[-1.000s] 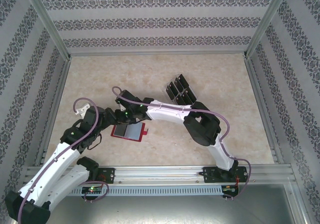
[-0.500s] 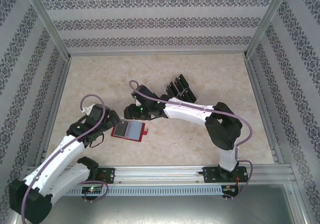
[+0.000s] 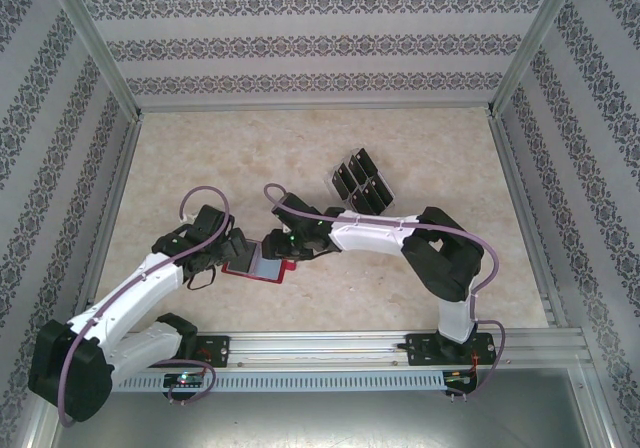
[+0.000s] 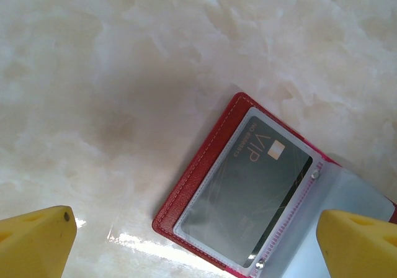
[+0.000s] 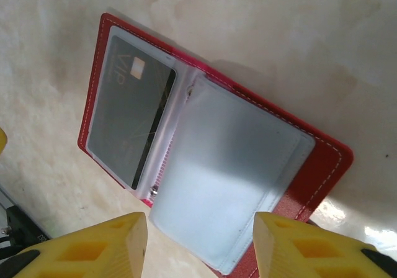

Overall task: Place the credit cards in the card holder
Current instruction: Move the card holder to the center of the table.

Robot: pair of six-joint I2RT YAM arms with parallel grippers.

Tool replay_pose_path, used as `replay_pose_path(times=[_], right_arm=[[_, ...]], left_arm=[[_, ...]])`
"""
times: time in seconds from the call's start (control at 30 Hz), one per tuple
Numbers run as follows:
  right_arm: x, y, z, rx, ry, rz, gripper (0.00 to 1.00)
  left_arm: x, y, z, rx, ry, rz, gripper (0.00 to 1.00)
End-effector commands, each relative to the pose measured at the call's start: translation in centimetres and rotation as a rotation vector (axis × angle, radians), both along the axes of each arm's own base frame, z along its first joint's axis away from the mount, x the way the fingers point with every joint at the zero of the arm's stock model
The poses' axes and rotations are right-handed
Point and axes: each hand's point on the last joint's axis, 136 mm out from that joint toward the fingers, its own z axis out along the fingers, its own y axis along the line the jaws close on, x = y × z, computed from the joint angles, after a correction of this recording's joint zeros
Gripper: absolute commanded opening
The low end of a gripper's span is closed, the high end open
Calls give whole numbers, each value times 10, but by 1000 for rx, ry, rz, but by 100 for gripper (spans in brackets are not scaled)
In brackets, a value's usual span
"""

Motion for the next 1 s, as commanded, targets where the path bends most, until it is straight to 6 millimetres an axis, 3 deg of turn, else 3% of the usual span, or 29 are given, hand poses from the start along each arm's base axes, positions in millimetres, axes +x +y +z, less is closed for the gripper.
replay_pose_path(times=[0.0, 0.3, 0.57, 0.8, 0.97], right_arm=[[-8, -15, -24, -57, 26, -25, 49], [-14, -62, -49, -133, 59, -72, 48], [1, -109, -52, -190, 35, -106, 48], [28, -149, -36, -254, -16, -123, 48], [43, -146, -1, -188, -65, -147, 48]], left_arm=[[3, -1, 1, -1, -10, -23, 100], [6, -5, 3, -11, -6, -38, 100], [10, -14, 2, -40, 7, -67, 100], [17, -31, -9, -65, 59, -139, 100], [30, -48, -16, -74, 94, -211, 100]])
